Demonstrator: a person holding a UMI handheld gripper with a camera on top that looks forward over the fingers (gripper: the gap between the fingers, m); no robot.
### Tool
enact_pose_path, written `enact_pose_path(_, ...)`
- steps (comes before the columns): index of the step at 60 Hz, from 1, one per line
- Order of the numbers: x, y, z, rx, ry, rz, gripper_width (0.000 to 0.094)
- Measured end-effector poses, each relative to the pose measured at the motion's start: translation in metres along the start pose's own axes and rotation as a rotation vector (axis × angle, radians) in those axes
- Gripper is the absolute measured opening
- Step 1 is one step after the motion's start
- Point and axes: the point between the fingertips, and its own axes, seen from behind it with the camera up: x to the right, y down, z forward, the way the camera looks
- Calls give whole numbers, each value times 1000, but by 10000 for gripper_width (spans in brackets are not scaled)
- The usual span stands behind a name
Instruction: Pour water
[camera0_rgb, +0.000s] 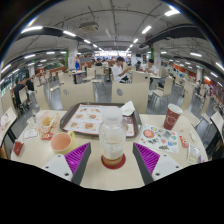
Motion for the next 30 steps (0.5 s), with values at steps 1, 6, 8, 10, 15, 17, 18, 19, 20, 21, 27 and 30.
enact_pose_path(1,-1,0,-9,-6,7,1,846)
enact_pose_path(6,-8,2,-50,-23,41,2,844)
enact_pose_path(8,-11,4,-67,-31,58,-5,845)
enact_pose_path(10,-14,6,-84,-41,79,-9,845)
enact_pose_path(15,-23,11,-121,-53,107,-25,851)
enact_pose_path(17,-28,12,-133,-49,115,-33,850)
enact_pose_path(18,-29,12,-139,-46,119,-37,850)
enact_pose_path(19,-31,13,-144,-44,123,-40,852)
enact_pose_path(20,-33,13,-149,-43,126,-42,848)
enact_pose_path(21,-34,14,-154,-44,130,-44,849)
enact_pose_path(27,-43,16,-176,-41,134,-50,848)
enact_pose_path(30,-48,19,-183,-40,131,-46,847)
